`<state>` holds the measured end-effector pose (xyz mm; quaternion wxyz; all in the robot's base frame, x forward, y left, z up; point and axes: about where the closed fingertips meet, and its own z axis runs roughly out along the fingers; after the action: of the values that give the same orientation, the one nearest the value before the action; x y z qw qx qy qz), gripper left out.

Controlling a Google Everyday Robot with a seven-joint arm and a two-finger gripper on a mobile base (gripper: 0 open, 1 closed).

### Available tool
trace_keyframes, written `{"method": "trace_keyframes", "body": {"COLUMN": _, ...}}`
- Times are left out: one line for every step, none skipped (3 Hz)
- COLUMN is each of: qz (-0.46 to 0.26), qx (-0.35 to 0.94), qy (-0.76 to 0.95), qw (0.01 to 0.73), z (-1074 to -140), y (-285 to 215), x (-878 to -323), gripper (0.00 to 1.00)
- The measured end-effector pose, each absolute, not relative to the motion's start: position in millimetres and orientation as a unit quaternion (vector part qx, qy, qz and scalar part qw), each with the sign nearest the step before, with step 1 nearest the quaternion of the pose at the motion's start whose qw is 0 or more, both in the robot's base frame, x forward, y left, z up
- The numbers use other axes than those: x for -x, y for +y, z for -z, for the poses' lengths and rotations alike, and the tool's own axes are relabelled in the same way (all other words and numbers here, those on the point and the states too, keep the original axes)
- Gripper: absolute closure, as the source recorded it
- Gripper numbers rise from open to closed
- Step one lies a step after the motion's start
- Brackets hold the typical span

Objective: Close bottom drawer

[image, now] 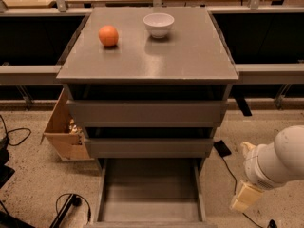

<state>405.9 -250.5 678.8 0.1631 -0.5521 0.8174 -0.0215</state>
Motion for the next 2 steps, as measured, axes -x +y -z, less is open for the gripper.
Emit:
{"method": "trace_keyframes", "body": {"qz": 0.020, "qx": 0.555, "qy": 0.817, "qw": 0.155, "z": -652.4, "y": -251.0, "x": -407.5, "gripper": 0.00}}
{"method": "trace_keyframes", "body": {"qz": 0.016, "qx": 0.546, "qy": 0.826, "qw": 0.138, "z": -585.2, "y": -271.6, "x": -401.4, "gripper": 0.00}}
